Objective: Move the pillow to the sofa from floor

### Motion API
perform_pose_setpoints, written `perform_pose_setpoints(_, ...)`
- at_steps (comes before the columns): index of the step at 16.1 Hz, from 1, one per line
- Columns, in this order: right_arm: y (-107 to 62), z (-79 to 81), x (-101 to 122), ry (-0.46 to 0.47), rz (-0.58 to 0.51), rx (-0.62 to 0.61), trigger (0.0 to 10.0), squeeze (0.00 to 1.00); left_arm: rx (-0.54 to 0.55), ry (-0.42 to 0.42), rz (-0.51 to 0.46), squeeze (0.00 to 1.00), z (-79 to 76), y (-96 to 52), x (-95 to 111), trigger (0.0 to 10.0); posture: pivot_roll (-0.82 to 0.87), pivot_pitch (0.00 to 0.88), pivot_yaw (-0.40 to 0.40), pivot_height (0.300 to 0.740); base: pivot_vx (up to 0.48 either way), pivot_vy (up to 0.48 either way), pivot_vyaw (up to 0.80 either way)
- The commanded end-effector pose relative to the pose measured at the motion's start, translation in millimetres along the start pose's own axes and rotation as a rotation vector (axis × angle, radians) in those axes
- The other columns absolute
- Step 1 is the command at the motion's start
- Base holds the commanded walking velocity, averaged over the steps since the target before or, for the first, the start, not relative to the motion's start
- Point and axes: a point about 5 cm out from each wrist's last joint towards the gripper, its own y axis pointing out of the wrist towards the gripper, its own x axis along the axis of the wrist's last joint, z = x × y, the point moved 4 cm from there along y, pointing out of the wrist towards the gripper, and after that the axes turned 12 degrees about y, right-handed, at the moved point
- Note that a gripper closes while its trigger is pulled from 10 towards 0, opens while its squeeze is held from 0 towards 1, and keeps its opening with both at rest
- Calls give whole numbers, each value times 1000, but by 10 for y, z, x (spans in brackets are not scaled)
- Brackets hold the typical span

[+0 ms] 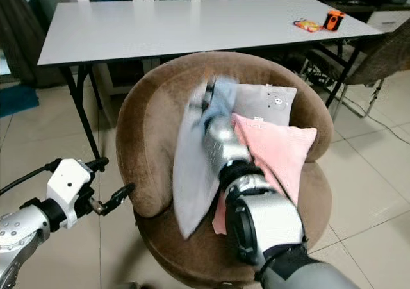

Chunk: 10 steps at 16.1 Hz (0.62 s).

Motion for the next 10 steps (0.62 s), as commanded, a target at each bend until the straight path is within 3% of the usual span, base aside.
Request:
perform_pose_setpoints(1,-24,-203,-202,-85,72,-81,10000,0,-53,-14,6,0,-64,-15,13,10000,39,0,-41,740,0,0,0)
perform_pose_setpoints(3,-43,-281,-300,-94,99,-102,10000,0,-80,-23,9,0,-94,-14,10,10000,40,0,-41,740,0,0,0)
perform_pose_setpoints(4,-45,-319,-299,-99,95,-114,10000,71,-93,-25,12,0,-105,-13,9,10000,39,0,-40,740,0,0,0)
perform_pose_setpoints(5,-37,-362,-230,-110,67,-122,10000,1000,-112,-27,12,0,-116,-9,11,10000,33,0,-36,740,0,0,0)
perform_pose_setpoints(7,-5,-405,18,-47,-4,-88,10000,1000,-200,-32,8,0,-179,9,17,10000,20,0,-31,740,0,0,0)
perform_pose_setpoints(10,-3,-499,122,-10,-27,-77,10000,1000,-277,-32,9,0,-203,23,8,10000,-4,0,-20,740,0,0,0)
